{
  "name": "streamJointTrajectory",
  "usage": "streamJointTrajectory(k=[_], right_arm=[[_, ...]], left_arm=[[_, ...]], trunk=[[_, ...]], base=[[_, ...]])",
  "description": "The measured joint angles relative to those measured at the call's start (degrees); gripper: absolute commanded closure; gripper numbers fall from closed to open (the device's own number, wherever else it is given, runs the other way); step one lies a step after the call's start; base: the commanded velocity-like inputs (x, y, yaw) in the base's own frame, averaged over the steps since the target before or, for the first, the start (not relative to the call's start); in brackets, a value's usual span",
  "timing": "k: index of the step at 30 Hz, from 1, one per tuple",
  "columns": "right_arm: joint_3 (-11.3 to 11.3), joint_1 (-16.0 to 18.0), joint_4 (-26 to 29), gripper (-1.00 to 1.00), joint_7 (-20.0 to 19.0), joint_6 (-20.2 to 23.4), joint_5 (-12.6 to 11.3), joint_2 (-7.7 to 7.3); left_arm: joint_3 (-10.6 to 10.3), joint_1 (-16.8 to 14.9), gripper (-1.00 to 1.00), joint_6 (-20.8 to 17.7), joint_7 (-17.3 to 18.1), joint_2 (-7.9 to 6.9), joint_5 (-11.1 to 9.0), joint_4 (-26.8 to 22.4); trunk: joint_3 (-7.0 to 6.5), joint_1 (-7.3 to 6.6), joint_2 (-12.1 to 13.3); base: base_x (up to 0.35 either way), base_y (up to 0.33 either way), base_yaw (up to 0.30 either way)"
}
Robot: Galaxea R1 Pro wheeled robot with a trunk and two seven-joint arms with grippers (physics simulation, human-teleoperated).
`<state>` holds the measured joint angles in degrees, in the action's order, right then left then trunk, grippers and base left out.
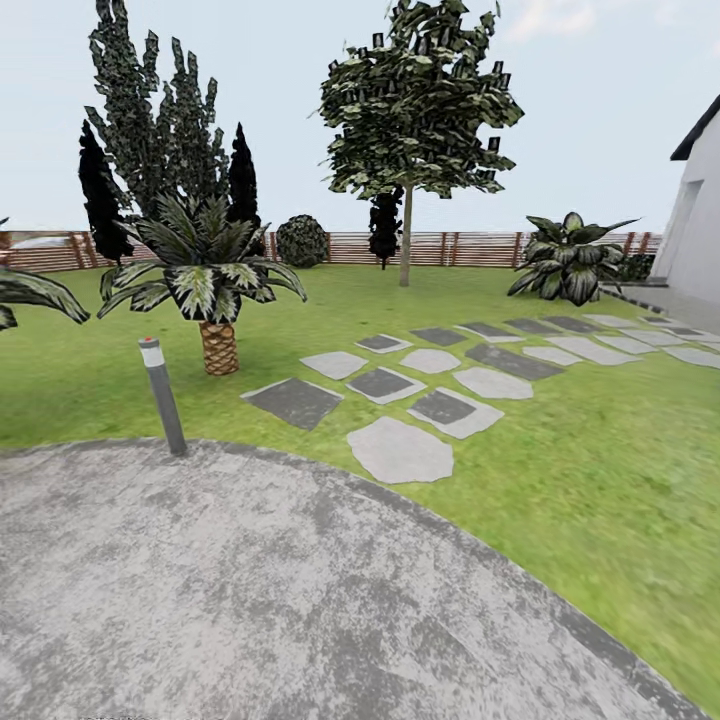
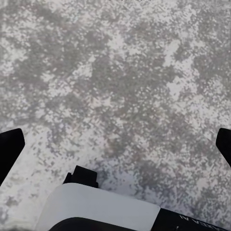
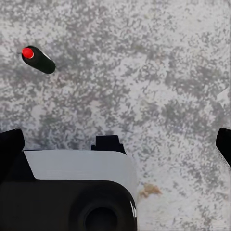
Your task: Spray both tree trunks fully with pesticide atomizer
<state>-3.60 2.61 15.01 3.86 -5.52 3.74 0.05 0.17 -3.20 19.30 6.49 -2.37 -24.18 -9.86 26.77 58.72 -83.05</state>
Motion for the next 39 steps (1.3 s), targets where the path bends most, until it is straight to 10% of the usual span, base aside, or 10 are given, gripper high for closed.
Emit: streamJointTrajectory(k=[39], right_arm=[[-0.2,0.0,0.0,-1.00,0.0,0.0,-0.1,0.00]], left_arm=[[0.1,0.0,-1.00,0.0,0.0,0.00,-0.1,0.0]], trunk=[[0.00,0.01,0.0]], base=[[0.053,-0.043,0.155]])
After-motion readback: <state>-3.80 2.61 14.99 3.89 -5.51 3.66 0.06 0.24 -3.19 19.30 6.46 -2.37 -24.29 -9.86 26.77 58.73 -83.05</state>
